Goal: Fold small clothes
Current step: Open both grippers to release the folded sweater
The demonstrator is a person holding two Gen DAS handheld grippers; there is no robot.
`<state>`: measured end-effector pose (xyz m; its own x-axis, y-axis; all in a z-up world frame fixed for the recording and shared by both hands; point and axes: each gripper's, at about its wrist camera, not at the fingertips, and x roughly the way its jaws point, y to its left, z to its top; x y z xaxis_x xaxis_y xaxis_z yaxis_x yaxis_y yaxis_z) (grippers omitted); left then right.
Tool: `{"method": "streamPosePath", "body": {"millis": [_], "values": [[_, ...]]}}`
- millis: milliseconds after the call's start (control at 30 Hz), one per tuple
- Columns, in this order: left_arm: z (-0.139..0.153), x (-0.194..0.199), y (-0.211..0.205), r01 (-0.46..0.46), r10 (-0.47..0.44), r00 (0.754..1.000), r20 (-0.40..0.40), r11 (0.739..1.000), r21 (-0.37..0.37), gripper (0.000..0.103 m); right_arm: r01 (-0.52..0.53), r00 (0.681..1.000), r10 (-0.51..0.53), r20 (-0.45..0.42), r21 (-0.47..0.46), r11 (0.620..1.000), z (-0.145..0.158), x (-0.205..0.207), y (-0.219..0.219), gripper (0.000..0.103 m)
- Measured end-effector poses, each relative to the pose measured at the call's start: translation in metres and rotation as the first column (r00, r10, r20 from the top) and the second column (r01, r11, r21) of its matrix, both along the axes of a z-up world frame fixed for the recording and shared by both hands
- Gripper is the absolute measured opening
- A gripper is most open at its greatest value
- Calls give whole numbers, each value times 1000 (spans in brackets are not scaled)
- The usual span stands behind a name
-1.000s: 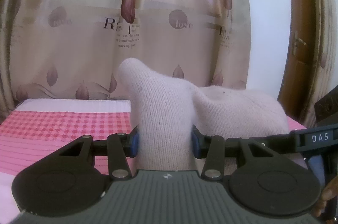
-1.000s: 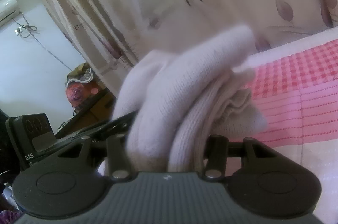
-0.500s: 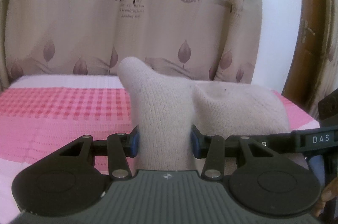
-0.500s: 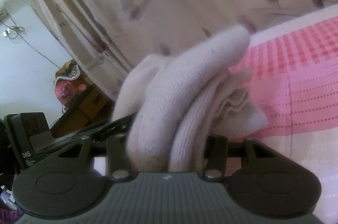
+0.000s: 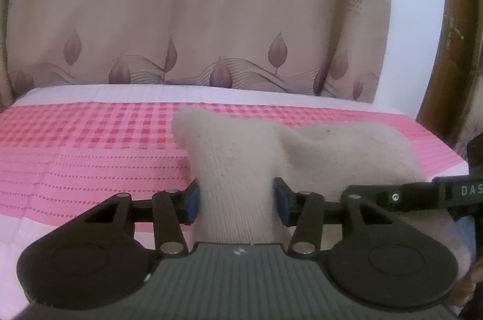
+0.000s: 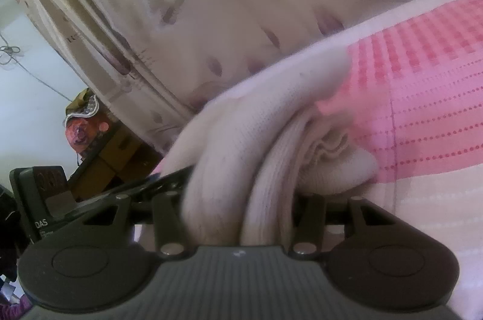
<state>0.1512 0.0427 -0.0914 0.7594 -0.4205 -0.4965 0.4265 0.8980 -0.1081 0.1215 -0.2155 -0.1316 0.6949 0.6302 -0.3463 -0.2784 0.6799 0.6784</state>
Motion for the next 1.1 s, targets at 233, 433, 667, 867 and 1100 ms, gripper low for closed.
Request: {"method": "streamPosePath", "body": {"millis": [233, 433, 667, 867, 1100], "values": [[-4, 1, 3, -25, 25, 1000, 7, 999, 19, 72, 27, 1000, -27, -12, -63, 998, -3, -4, -2, 52], [-8, -3, 4, -52, 52, 999, 10, 998, 25, 85, 55, 998, -56, 2, -128, 990, 0, -16, 0, 56], [-15, 1, 9, -62, 62, 997, -35, 998, -4, 95, 136, 991, -127, 51, -236, 962, 9, -41, 2, 60], [-12, -7, 10, -81, 81, 997, 7, 997, 3, 99, 168, 986, -145, 88, -386, 907, 9, -51, 19, 62], [11, -41, 11, -135, 134, 979, 153, 991, -4, 103, 263, 961, -186, 204, -473, 841, 33, -78, 40, 85]]}}
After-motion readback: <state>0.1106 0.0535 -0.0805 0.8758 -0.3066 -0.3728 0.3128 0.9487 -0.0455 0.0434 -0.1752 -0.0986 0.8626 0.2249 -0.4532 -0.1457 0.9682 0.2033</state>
